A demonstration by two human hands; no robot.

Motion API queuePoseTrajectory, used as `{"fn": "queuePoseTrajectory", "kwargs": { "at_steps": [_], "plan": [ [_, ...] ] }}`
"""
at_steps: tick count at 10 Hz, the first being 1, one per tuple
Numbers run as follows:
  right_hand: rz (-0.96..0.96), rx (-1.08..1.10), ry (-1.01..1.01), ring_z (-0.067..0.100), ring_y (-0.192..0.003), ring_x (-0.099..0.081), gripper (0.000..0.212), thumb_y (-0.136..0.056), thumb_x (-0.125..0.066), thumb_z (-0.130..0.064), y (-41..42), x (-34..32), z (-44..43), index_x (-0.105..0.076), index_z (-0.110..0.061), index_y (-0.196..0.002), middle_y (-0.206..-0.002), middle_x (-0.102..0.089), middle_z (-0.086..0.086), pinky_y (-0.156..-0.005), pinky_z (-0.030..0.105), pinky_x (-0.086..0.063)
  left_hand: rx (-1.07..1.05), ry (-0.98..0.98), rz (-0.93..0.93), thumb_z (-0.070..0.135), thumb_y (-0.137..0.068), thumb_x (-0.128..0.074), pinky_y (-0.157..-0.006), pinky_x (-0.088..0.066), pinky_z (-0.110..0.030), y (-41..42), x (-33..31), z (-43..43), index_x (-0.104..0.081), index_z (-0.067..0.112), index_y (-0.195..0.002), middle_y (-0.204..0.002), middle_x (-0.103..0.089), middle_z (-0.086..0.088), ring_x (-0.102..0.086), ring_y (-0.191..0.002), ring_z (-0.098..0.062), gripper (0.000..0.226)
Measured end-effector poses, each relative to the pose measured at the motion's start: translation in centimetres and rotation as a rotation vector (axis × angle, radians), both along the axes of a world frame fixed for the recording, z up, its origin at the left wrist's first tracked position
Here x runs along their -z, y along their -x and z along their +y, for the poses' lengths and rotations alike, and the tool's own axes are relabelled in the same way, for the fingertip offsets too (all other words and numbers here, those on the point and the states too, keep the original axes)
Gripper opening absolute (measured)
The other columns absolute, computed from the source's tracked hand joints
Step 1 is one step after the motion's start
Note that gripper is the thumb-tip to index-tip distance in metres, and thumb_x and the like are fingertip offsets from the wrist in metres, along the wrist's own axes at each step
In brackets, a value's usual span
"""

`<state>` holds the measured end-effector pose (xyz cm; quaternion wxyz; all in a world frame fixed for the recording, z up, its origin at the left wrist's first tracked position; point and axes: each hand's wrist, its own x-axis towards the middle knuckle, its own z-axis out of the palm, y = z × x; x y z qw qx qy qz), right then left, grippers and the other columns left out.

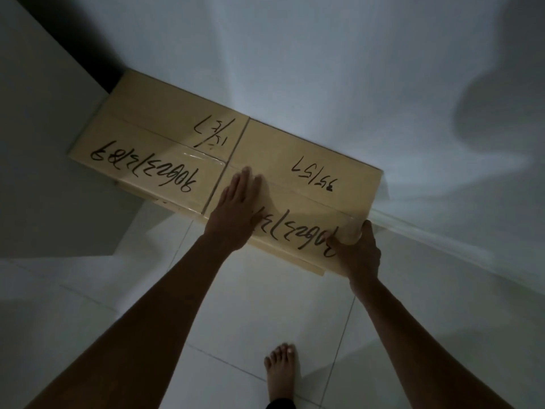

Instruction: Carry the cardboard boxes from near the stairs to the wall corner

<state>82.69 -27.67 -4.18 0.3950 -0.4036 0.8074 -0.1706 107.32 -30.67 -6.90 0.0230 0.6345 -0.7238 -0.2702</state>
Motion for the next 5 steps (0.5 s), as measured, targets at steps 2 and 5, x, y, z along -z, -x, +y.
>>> {"fn": "queuePoseTrajectory", "kwargs": {
  "at_steps": [2, 5],
  "plan": [
    [-0.008, -0.057, -0.044, 0.038, -0.121, -0.056, 0.083, -0.079, -0.077, -0.039, 0.3, 0.1, -0.2, -0.032, -0.013, -0.144, -0.139, -0.054, 0.013, -0.096, 0.043, -0.047, 0.044, -0.005, -0.034, 0.049, -0.096, -0.04, -0.118, -0.001, -0.04, -0.4, -0.3, -0.4, 0.007, 0.02, -0.154, -0.163, 0.017, -0.01, 0.011, -0.15, -0.028, 0.081],
    [-0.108, -0.16, -0.118, 0.035, -0.123, -0.056, 0.074, -0.083, -0.069, -0.04, 0.8, -1.8, 1.7, -0.035, -0.013, -0.143, -0.135, -0.058, 0.01, -0.099, 0.047, -0.05, 0.022, -0.012, -0.107, 0.044, -0.097, -0.041, -0.124, -0.003, -0.047, -0.1, -6.2, 4.1, 0.007, 0.014, -0.154, -0.162, 0.015, -0.013, 0.012, -0.15, -0.031, 0.08]
  ]
}}
